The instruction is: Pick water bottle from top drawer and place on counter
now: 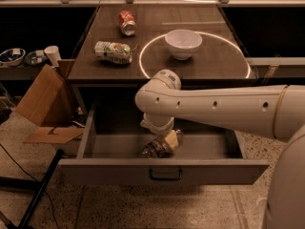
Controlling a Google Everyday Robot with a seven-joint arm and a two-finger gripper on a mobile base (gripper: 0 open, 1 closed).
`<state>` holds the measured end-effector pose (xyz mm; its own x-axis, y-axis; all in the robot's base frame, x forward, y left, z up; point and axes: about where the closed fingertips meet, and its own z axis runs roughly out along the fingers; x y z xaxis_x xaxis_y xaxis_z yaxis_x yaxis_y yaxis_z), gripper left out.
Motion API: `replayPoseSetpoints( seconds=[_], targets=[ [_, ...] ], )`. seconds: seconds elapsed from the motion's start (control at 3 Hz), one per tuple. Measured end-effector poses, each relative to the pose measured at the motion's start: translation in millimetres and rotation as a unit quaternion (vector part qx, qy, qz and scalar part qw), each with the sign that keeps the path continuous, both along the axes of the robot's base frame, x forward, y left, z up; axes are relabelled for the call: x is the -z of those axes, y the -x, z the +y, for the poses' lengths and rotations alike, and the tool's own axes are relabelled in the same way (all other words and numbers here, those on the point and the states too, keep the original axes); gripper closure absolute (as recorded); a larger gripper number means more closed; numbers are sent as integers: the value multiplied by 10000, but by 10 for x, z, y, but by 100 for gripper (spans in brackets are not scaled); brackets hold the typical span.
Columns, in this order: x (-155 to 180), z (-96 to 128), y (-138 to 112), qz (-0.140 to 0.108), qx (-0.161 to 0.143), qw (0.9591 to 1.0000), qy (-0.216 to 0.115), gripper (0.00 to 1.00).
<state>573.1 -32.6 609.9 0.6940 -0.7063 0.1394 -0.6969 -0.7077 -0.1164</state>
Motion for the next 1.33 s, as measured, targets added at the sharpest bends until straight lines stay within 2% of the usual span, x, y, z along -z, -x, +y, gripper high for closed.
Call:
replayPoseSetpoints(
  seconds=[0.33, 0.67, 1.0, 1.33],
  targets=[
    [-328, -270, -42, -30, 152, 9999, 19, 41],
    [-967, -652, 8, -65, 397, 9992, 20, 65],
    [-1559, -1000, 309, -148, 681, 9975, -61, 88],
    [-1992, -1241, 637, -256, 863, 9959, -130, 100]
  ],
)
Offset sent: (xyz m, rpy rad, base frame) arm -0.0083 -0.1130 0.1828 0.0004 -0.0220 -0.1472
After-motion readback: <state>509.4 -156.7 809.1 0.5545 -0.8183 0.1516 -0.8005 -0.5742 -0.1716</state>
